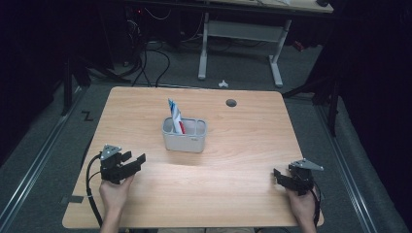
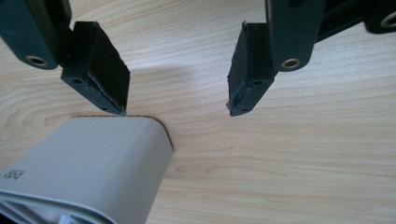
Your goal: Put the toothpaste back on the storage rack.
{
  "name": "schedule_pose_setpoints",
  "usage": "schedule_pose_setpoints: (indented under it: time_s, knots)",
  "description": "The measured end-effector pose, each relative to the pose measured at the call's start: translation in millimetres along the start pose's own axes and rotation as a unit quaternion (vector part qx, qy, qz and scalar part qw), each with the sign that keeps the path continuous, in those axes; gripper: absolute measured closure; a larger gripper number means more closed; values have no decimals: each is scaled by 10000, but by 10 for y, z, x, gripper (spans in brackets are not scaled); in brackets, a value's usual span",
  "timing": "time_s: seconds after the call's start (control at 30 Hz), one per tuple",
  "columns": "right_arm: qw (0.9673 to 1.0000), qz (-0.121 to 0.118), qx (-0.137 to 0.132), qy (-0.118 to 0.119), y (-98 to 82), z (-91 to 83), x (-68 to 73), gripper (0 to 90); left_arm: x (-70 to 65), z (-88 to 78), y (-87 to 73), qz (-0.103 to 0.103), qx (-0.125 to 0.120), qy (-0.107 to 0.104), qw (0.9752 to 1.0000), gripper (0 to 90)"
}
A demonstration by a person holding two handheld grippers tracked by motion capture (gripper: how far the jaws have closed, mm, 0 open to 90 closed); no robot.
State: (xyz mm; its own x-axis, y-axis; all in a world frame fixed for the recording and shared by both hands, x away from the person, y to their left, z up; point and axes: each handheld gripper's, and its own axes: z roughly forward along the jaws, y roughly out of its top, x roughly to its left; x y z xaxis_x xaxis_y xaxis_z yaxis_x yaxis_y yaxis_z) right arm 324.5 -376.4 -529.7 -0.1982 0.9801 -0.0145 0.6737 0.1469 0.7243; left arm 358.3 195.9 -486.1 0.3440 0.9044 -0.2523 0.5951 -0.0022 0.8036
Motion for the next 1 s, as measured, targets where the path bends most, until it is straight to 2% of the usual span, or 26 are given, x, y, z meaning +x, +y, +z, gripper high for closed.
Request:
schedule_pose_setpoints:
  time_s: [0.57, 0.87, 1.0]
  knots:
    - [10000, -4, -1, 1, 0, 0, -1, 325, -54, 143, -88, 121, 223, 152, 9996, 388]
    - [10000, -4, -1, 6, 0, 0, -1, 325, -99, 212, -116, 247, 328, 239, 9989, 385]
    - [10000, -8, -3, 6, -1, -1, -1, 325, -122, 254, -131, 329, 353, 344, 9982, 384]
